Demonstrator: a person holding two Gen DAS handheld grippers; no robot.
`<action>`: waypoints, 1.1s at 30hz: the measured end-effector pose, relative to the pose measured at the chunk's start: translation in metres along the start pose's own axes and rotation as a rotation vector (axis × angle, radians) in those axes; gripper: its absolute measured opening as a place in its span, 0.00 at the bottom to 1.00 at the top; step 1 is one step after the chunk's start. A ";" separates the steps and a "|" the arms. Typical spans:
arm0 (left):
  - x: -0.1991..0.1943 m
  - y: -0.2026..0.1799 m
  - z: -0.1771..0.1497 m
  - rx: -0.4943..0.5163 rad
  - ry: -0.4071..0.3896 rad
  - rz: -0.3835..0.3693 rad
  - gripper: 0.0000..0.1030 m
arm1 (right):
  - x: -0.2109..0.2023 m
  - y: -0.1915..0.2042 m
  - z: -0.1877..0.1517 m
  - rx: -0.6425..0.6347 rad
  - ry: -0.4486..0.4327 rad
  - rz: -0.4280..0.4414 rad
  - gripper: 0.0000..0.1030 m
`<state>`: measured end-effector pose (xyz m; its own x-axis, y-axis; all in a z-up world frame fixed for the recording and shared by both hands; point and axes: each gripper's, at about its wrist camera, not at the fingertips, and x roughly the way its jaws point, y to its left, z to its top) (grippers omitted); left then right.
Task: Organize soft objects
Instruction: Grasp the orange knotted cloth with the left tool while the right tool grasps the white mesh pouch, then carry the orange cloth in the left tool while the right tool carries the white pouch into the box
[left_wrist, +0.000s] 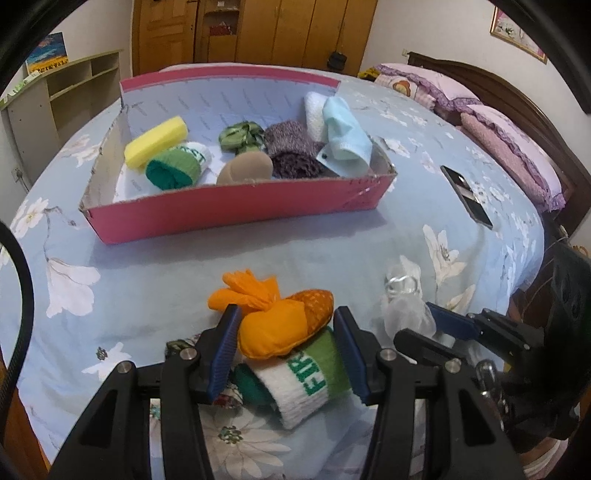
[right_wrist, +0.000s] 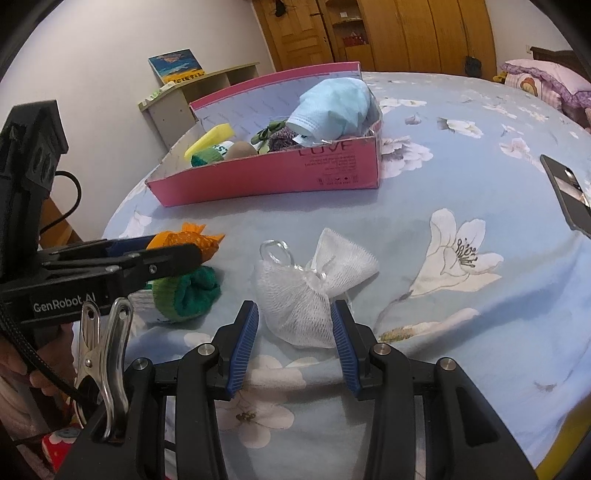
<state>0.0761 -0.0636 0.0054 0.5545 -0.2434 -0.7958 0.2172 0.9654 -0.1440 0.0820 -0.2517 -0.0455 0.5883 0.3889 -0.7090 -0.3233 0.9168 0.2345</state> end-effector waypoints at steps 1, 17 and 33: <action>0.000 0.000 0.000 0.000 0.001 -0.005 0.50 | 0.000 -0.001 0.000 0.003 0.001 0.004 0.41; -0.024 0.016 0.003 -0.056 -0.091 -0.012 0.43 | -0.008 0.005 -0.001 -0.009 -0.051 0.013 0.18; -0.060 0.047 0.047 -0.050 -0.237 0.063 0.43 | -0.030 0.021 0.021 -0.062 -0.124 0.023 0.17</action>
<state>0.0907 -0.0076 0.0736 0.7398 -0.1919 -0.6449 0.1395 0.9814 -0.1321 0.0737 -0.2422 -0.0055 0.6660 0.4220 -0.6152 -0.3811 0.9014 0.2057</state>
